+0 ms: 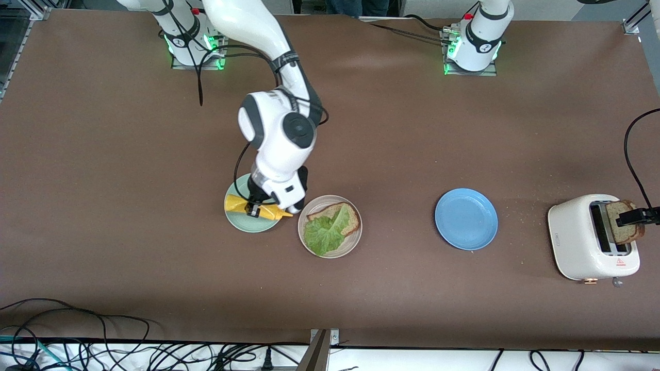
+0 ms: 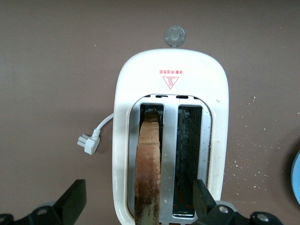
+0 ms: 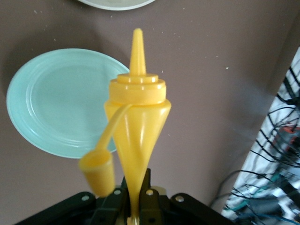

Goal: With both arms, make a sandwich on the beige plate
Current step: 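Return the mustard with the right gripper while the left gripper grasps bread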

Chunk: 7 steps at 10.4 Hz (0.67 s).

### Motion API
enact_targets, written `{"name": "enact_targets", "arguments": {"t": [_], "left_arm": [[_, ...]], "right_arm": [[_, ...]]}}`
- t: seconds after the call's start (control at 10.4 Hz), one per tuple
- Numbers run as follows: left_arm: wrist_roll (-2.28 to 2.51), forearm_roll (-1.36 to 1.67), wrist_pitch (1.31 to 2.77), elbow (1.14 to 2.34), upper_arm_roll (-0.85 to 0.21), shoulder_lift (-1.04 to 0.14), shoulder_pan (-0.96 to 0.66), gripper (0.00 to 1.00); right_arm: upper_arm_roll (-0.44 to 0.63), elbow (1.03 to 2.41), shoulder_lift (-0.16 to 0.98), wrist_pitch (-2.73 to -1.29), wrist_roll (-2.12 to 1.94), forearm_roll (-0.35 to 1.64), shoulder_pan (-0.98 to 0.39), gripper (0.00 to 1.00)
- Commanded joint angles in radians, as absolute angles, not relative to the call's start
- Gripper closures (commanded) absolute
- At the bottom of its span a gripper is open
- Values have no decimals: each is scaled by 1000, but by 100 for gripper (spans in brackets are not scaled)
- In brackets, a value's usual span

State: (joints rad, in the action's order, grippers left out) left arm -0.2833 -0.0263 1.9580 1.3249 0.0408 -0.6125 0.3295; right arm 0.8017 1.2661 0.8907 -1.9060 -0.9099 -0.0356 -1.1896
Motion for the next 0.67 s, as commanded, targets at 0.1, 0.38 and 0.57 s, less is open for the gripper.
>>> {"name": "enact_targets", "arguments": {"t": [0.1,0.38,0.57], "left_arm": [[-304,-26,1960,1319,40,-614,333,0],[-304,-26,1960,1321,40,-614,333,0],[-304,-26,1960,1321,40,-614,331,0]], "right_arm": [[819,1250,922,-1927,-870,-130,-1249,100],[831,1252,897,-1947,-893,11,-1252,100],[848,1252,879,-1948,-986,212,-1182,100]]}}
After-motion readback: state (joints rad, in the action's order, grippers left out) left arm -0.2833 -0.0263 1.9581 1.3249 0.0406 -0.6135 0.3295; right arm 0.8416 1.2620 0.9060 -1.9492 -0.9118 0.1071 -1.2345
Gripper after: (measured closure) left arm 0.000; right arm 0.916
